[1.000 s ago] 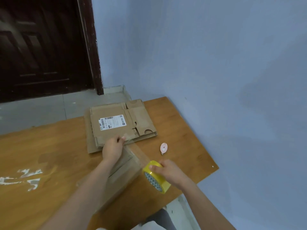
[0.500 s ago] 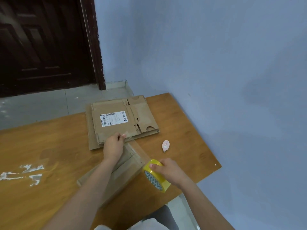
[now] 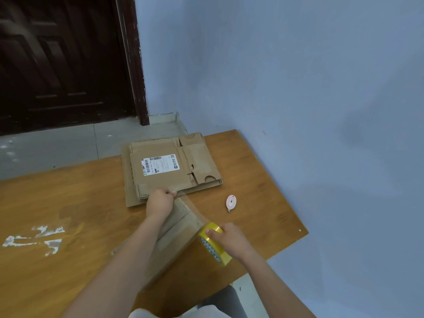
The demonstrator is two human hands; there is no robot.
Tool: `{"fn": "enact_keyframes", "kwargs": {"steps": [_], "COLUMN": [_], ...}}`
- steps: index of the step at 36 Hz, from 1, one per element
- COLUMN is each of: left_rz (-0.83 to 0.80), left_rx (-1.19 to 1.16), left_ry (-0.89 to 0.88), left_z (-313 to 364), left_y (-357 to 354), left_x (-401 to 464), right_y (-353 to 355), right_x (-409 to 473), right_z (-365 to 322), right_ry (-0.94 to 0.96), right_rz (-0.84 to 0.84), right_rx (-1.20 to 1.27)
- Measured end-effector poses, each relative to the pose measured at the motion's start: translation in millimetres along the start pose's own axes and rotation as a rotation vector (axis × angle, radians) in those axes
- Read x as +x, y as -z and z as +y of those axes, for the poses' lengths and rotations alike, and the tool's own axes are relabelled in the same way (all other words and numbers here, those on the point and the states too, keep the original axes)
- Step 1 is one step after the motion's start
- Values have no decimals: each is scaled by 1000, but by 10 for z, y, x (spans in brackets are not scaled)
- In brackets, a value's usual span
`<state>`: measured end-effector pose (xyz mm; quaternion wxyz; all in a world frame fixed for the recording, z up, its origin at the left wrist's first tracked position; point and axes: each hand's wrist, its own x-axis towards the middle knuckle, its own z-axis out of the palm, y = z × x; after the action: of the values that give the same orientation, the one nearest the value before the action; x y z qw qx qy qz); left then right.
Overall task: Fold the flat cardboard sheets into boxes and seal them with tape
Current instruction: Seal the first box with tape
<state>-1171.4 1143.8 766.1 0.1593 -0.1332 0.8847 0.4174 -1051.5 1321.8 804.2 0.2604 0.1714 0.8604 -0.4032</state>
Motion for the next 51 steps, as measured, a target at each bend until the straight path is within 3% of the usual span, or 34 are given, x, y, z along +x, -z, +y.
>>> {"fn": "enact_keyframes", "kwargs": {"steps": [11,17,24,28,32,35,39,42,46,51], "left_rz": [-228,-237,-150,43,273,310,299,309,318,301], "left_rx": [140,19,58,149,114,114,350,458,435,446], "left_ry": [215,300,307,149,-195,-464,-703,-723,-643,-716], "left_z": [116,82,29,56,122,73,-93,-321,-586,-741], "left_y": [123,117,71,81,160,240,208,125,62,51], "left_x": [84,106,39,-5,-108,-163,-335,-500,-743,-853], "right_y": [14,8,-27,-116,-387,-633,-766,-775,-790,-828], "right_x": [55,55,40,-11,-72,-113,-49,-9,42,92], "right_z": [-11,-3,41,66,124,119,107,48,30,42], "right_ry": [2,47,72,95,70,66,100,195,224,238], "right_rz": [-20,3,1,-7,-74,-136,-218,-201,-165,-126], "right_rx": [9,25,60,137,269,424,575,609,598,524]}}
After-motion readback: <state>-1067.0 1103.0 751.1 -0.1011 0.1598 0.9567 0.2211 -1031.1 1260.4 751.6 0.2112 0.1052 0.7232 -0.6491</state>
